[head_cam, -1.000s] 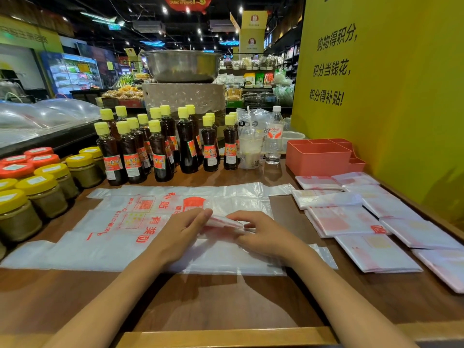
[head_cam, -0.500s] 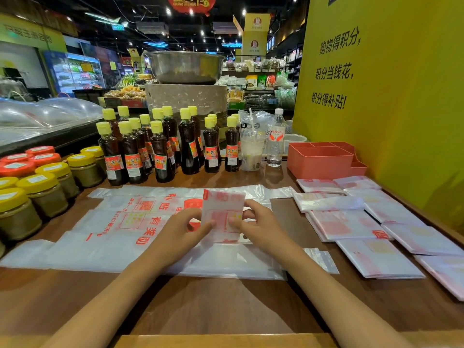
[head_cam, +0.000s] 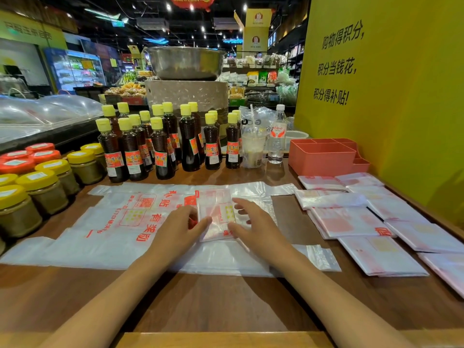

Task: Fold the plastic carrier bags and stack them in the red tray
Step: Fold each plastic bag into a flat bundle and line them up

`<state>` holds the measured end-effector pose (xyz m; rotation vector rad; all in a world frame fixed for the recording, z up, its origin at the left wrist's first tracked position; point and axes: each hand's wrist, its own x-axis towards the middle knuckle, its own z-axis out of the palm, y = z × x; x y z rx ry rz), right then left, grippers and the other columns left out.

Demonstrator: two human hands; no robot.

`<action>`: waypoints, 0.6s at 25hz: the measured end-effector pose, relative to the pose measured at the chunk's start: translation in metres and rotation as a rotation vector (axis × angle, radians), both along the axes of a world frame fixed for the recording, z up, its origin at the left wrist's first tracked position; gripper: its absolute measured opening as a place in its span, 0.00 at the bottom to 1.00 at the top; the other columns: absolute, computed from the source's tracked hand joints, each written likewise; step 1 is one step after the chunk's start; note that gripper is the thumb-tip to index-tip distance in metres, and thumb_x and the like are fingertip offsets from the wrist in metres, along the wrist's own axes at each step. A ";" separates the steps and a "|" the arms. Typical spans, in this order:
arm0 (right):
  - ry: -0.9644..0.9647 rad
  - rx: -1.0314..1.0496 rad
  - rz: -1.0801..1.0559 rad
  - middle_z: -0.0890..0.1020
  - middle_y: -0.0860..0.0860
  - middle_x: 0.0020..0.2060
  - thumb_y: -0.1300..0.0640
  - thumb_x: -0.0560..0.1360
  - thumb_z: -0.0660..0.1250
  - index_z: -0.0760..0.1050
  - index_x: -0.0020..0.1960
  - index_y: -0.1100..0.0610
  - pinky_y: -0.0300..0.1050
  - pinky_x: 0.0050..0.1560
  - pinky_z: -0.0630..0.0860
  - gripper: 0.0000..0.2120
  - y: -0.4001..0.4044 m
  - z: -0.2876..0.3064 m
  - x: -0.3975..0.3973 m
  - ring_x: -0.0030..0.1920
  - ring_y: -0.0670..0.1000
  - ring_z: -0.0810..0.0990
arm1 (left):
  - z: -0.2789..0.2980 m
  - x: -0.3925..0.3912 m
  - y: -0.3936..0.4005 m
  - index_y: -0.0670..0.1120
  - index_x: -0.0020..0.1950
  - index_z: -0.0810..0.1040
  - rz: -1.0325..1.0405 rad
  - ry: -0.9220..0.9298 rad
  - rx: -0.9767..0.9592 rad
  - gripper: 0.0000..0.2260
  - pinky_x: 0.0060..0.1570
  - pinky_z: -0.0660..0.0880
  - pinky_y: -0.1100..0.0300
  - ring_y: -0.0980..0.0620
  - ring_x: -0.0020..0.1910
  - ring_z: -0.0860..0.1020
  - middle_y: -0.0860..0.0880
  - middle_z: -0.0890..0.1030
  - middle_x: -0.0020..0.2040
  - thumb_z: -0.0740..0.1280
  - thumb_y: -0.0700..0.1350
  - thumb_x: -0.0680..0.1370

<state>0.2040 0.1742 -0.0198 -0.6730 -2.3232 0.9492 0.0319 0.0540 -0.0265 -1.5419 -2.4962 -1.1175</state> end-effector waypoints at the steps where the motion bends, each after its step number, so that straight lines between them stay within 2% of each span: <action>1: -0.067 0.080 0.018 0.73 0.44 0.68 0.51 0.80 0.68 0.70 0.73 0.49 0.43 0.68 0.70 0.23 0.001 -0.001 0.000 0.66 0.44 0.72 | 0.000 0.000 0.000 0.48 0.56 0.76 0.007 0.014 -0.020 0.15 0.47 0.76 0.58 0.52 0.48 0.77 0.52 0.79 0.50 0.67 0.59 0.78; 3: -0.175 0.169 0.055 0.74 0.45 0.69 0.49 0.81 0.65 0.76 0.69 0.52 0.44 0.69 0.68 0.18 0.000 -0.001 0.000 0.67 0.47 0.73 | -0.001 0.000 0.000 0.49 0.69 0.71 -0.018 0.085 -0.078 0.21 0.57 0.73 0.57 0.50 0.58 0.75 0.51 0.77 0.61 0.67 0.57 0.79; 4: -0.203 0.196 0.051 0.75 0.46 0.68 0.49 0.82 0.63 0.77 0.68 0.53 0.46 0.69 0.69 0.17 -0.001 -0.001 0.000 0.66 0.48 0.74 | -0.002 0.000 0.000 0.49 0.72 0.69 -0.039 0.130 -0.116 0.23 0.60 0.70 0.57 0.50 0.62 0.73 0.50 0.75 0.65 0.65 0.57 0.80; 6: -0.192 0.246 0.000 0.75 0.46 0.68 0.48 0.82 0.61 0.76 0.68 0.52 0.49 0.70 0.69 0.17 -0.002 0.000 -0.001 0.66 0.48 0.73 | -0.002 0.000 0.000 0.49 0.72 0.69 -0.098 0.197 -0.168 0.24 0.62 0.66 0.60 0.51 0.67 0.69 0.51 0.72 0.70 0.63 0.59 0.80; 9: -0.240 0.295 0.004 0.65 0.46 0.77 0.48 0.84 0.55 0.64 0.78 0.51 0.49 0.78 0.58 0.23 -0.003 0.003 -0.001 0.77 0.48 0.62 | -0.001 0.006 -0.004 0.51 0.70 0.70 -0.254 0.189 -0.195 0.24 0.66 0.60 0.64 0.54 0.73 0.64 0.54 0.66 0.75 0.62 0.64 0.79; 10: -0.318 0.313 0.029 0.59 0.46 0.80 0.47 0.85 0.53 0.58 0.80 0.50 0.49 0.79 0.53 0.25 -0.003 0.002 0.000 0.79 0.47 0.56 | -0.001 0.010 -0.005 0.52 0.74 0.67 -0.303 0.187 -0.220 0.26 0.69 0.57 0.64 0.55 0.75 0.62 0.55 0.63 0.77 0.59 0.64 0.80; 12: -0.492 0.369 0.071 0.51 0.46 0.82 0.46 0.86 0.47 0.50 0.82 0.51 0.49 0.79 0.45 0.26 -0.005 -0.003 0.002 0.81 0.46 0.48 | -0.002 0.016 -0.006 0.52 0.82 0.53 -0.347 0.265 -0.351 0.30 0.73 0.47 0.65 0.57 0.79 0.52 0.55 0.52 0.82 0.52 0.63 0.82; 13: -0.555 0.387 0.082 0.49 0.46 0.82 0.46 0.86 0.45 0.47 0.83 0.51 0.51 0.80 0.42 0.27 -0.005 -0.004 0.002 0.81 0.46 0.45 | -0.002 0.018 -0.006 0.52 0.82 0.46 -0.348 0.318 -0.428 0.31 0.74 0.41 0.64 0.58 0.80 0.46 0.55 0.46 0.82 0.48 0.63 0.83; 15: -0.632 0.405 0.088 0.45 0.46 0.82 0.46 0.86 0.43 0.44 0.83 0.52 0.53 0.80 0.38 0.27 -0.007 -0.005 0.001 0.81 0.45 0.42 | -0.001 0.020 -0.007 0.53 0.82 0.41 -0.334 0.375 -0.520 0.31 0.74 0.36 0.61 0.60 0.79 0.40 0.55 0.41 0.81 0.42 0.64 0.81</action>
